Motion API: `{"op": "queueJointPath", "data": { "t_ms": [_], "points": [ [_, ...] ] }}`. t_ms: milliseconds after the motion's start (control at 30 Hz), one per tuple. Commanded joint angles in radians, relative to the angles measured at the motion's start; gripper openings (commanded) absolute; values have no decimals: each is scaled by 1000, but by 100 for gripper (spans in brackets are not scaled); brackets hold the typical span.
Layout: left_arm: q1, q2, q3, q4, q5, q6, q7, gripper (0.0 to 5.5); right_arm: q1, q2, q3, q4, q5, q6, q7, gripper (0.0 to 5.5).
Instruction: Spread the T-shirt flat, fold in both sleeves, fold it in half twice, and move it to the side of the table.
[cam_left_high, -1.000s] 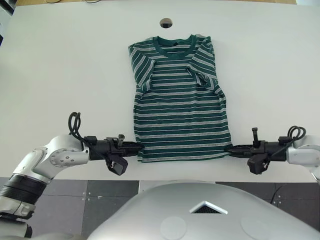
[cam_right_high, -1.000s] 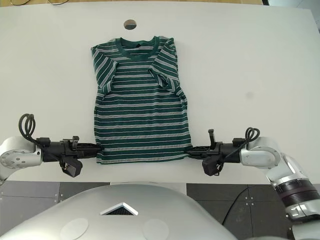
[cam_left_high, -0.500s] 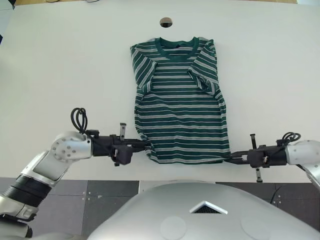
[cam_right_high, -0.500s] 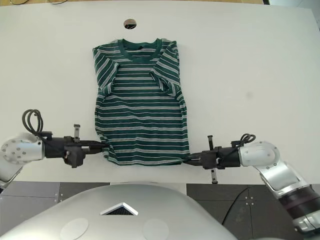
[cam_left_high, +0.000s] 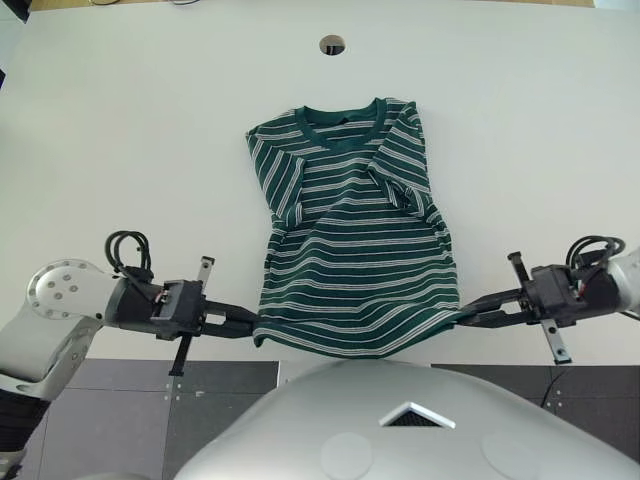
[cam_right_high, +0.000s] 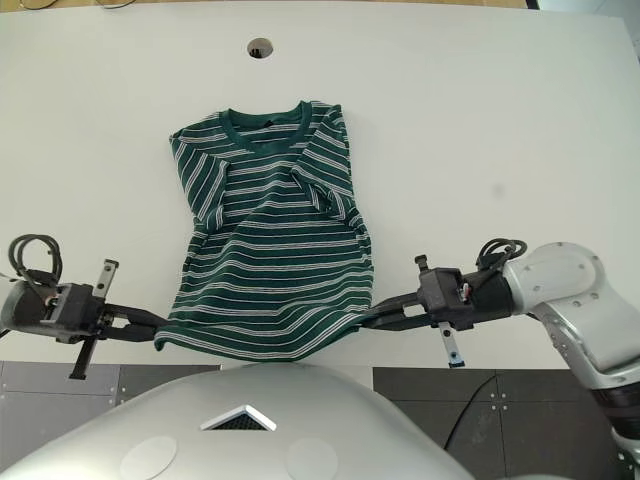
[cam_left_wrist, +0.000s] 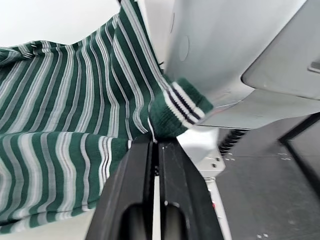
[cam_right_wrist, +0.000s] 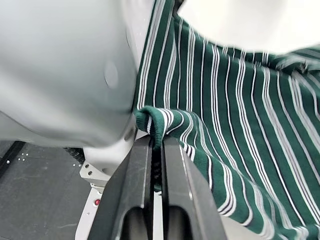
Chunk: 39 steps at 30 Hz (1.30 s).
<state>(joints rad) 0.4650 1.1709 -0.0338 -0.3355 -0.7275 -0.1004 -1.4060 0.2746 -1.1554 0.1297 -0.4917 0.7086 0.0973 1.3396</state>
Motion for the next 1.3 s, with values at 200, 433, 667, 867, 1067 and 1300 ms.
{"op": "queueJointPath", "data": {
  "t_ms": [200, 433, 667, 867, 1067, 1300],
  "points": [
    [-240, -181, 57, 111, 84, 64, 125, 13, -116, 178, -44, 81, -116, -24, -105, 10],
    [-514, -357, 44, 358, 305, 2, 297, 13, -382, 384, -2, 325, -411, -152, -311, 10],
    [-725, -458, 16, 624, 504, -79, 434, 13, -601, 522, 30, 610, -648, -348, -473, 10],
    [-813, -502, -12, 760, 610, -105, 495, 13, -717, 606, 96, 852, -806, -502, -574, 10],
    [-867, -534, -22, 885, 655, -129, 514, 13, -779, 656, 114, 1026, -841, -585, -601, 10],
    [-956, -542, -9, 1118, 709, -143, 602, 102, -898, 726, 105, 1327, -875, -651, -702, 119]
  ]
}}
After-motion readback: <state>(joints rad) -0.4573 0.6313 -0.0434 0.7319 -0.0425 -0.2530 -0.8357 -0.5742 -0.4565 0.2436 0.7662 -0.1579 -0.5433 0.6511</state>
